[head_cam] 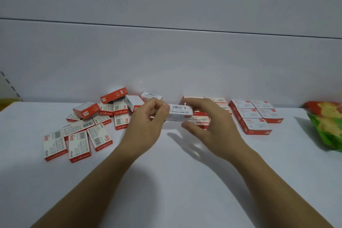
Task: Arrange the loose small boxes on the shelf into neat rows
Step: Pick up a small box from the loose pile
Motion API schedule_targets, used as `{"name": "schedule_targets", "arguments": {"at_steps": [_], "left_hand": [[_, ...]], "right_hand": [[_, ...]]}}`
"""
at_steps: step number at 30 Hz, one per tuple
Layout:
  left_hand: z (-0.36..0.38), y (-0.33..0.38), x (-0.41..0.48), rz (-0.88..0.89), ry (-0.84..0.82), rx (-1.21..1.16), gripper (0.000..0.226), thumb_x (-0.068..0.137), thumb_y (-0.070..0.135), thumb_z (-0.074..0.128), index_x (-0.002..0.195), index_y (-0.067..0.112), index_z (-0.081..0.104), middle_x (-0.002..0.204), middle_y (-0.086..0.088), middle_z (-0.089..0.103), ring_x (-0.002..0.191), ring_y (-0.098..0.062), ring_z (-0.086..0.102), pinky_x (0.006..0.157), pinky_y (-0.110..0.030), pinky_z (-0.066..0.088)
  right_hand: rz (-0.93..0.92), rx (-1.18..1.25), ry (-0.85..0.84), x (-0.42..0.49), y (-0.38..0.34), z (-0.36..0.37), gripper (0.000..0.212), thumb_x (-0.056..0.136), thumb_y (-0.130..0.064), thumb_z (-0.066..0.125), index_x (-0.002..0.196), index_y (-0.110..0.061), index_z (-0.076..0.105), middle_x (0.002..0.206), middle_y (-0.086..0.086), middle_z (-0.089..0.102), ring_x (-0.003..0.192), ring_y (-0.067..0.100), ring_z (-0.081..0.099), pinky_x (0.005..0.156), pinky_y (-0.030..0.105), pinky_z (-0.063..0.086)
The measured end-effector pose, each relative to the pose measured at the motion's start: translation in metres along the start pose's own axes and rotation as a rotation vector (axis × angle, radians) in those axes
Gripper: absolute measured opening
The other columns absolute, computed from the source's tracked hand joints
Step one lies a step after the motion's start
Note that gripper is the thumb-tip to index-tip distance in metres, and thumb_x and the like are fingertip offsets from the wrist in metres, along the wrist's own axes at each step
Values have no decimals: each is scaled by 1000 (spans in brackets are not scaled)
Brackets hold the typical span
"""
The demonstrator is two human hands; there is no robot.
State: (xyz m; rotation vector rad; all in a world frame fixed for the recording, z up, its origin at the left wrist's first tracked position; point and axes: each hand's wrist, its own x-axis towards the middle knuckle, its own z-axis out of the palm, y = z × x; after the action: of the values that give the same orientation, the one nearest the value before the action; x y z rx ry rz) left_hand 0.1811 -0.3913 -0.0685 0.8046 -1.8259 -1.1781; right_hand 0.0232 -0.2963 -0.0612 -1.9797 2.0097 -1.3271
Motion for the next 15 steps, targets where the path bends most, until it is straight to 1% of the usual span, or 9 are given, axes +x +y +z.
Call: {"name": "schedule_targets", "arguments": {"at_steps": [1,2,4,6,8,10,13,15], "left_hand": [[0,0,0,-12,-18,-12,26,94,38,48,90,18,64,89,7,71,84,-11,65,77,-32,56],[1,1,0,-17,-34,-22,33,92,45,46,92,18,65,91,7,71,86,-10,65,76,-31,56],[2,3,-2,-26,-56,-26,47,84,57,37,96,21,66,92,10,70,87,-8,64,70,-21,55],[3,6,-5,-41,-68,0,51,82,61,29,101,28,63,91,11,67,84,-9,65,65,-13,50],[3,7,-7,-36,-84,57,53,83,61,25,106,28,60,90,10,66,81,-10,65,63,-10,48],[4,8,-8,-26,-97,103,51,83,58,25,105,25,57,90,13,65,82,-6,63,62,-8,47],[7,5,-9,-31,-105,94,40,90,50,32,105,21,56,92,14,65,80,3,62,63,-8,46],[7,1,-7,-62,-97,57,27,95,41,42,108,22,56,96,11,68,80,2,64,69,-13,49]], "right_hand": [[40,64,0,0,-1,0,46,79,-19,76,121,-27,59,109,-10,65,99,2,61,92,22,48],[78,114,-1,0,-2,-1,40,81,-18,75,117,-28,61,105,-10,67,95,1,63,89,24,50],[146,176,-4,0,-2,0,30,83,-18,73,108,-30,64,100,-12,68,90,4,65,85,28,54],[228,264,-8,1,-1,1,23,83,-17,73,102,-29,67,95,-10,70,86,9,66,82,33,56],[304,359,-5,2,-1,1,20,83,-16,73,99,-26,69,90,-4,71,83,15,67,82,39,57],[355,427,3,2,1,1,16,84,-13,71,95,-24,70,85,2,70,81,18,67,79,40,57],[400,471,14,2,2,0,13,85,-11,69,95,-20,71,80,4,68,73,13,66,74,30,57],[429,487,19,2,2,-1,12,86,-12,68,97,-16,71,79,3,69,70,10,66,71,24,54]]}}
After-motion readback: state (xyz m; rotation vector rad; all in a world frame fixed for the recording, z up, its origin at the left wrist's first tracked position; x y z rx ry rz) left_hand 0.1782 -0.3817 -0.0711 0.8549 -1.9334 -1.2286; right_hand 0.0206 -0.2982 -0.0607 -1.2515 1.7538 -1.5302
